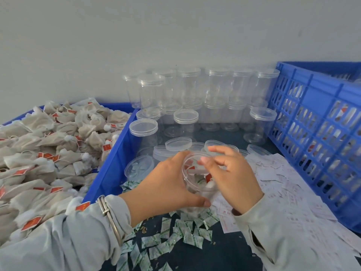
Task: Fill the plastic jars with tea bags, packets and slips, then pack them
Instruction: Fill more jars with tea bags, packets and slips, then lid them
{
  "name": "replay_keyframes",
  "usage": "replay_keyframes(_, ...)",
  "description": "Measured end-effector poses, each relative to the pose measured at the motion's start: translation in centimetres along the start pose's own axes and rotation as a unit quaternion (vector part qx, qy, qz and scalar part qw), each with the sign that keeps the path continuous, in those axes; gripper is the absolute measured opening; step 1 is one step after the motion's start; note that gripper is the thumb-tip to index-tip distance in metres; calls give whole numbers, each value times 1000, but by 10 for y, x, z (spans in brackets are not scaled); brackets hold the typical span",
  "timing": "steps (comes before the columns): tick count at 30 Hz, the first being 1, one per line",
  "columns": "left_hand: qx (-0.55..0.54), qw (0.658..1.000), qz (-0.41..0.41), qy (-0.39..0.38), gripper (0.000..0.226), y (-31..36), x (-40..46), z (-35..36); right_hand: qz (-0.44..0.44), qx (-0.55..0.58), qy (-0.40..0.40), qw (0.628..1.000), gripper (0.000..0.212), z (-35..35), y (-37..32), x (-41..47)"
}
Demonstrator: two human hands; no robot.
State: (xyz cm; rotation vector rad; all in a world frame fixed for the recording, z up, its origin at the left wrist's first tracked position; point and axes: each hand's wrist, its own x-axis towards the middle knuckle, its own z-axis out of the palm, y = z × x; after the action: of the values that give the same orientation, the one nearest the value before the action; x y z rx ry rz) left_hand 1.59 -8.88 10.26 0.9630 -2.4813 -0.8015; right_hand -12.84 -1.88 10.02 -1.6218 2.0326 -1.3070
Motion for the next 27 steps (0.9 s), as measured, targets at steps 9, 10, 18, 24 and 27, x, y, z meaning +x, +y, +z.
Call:
replay_keyframes(9, -33, 999, -7, 30, 103, -3, 1, -3, -98, 23, -100, 990, 38, -25, 10, -22)
replay_keyframes(10, -42, 999, -7, 33, 105, -2, 1, -4, -122, -7, -111, 986, 42, -26, 13, -23)
replay_keyframes(18, -167, 985, 32, 20, 93, 11, -1, -5, -261, -114, -32, 958, 25, -49, 5, -25)
replay_keyframes(24, -239, 967, 87, 2, 90, 56, 22, -7, -262, -125, 53, 955, 22, -89, -5, -25)
replay_keyframes(27, -249, 957, 147, -13, 79, 91, 46, -7, -253, -147, 135, 947, 23, -122, -7, -25)
